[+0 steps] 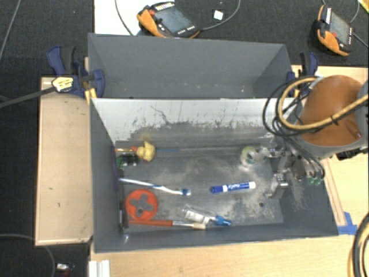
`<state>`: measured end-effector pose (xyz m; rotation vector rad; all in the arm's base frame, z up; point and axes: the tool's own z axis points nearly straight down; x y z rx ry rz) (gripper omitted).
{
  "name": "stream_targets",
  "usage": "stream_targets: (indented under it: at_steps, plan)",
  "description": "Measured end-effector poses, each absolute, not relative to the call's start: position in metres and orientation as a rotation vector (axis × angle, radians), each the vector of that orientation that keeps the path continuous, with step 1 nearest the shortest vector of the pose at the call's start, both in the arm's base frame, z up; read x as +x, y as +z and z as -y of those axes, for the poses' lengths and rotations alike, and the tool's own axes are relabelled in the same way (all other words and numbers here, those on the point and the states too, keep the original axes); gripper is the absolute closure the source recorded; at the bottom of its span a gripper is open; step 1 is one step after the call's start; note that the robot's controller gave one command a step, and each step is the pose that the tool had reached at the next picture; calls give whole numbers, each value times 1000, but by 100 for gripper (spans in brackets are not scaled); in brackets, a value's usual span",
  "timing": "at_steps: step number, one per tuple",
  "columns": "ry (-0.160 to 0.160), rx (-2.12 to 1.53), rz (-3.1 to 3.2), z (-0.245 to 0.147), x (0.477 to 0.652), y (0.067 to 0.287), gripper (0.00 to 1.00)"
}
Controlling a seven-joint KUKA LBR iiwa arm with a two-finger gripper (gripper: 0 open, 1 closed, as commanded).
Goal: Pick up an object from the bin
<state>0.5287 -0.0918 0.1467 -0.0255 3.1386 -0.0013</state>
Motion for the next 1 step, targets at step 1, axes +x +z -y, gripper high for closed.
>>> stream_targets:
  at_steps: [1]
  plan:
    - [-1,-27,-3139,92,529,147,100]
